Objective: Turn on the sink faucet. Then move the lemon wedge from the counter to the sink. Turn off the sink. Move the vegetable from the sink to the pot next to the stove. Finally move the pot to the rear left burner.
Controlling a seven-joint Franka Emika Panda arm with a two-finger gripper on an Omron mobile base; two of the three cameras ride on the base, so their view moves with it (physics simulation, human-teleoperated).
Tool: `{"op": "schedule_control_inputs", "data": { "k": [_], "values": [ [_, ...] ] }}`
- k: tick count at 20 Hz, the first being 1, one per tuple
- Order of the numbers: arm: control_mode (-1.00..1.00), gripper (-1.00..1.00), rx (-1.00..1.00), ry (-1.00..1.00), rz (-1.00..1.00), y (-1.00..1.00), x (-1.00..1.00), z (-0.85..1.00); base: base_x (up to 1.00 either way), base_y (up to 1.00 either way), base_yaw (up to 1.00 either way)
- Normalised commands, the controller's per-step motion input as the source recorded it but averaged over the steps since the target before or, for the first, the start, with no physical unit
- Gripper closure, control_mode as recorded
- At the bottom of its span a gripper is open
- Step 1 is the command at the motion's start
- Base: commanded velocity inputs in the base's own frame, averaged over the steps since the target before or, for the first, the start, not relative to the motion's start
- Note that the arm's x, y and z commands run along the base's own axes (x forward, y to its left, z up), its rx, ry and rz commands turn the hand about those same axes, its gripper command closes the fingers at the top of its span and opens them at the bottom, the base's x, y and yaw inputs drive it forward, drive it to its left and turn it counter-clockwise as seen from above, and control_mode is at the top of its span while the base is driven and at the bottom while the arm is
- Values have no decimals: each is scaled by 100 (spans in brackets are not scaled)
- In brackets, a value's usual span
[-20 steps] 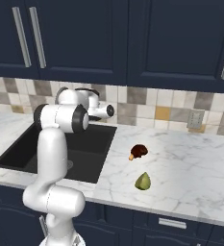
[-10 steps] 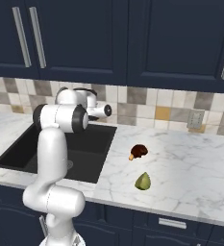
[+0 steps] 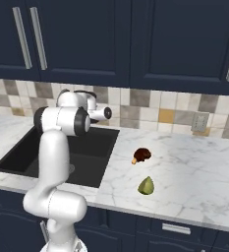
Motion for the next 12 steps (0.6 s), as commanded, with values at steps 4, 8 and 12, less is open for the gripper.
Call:
{"op": "schedule_control_inputs", "data": {
  "k": [4,8,12],
  "values": [
    [-100,-100,0,0,0,14,11,-7,0,0,0],
    [-100,-100,0,0,0,13,12,-7,0,0,0],
    [-100,-100,0,0,0,13,14,-9,0,0,0]
  ]
}}
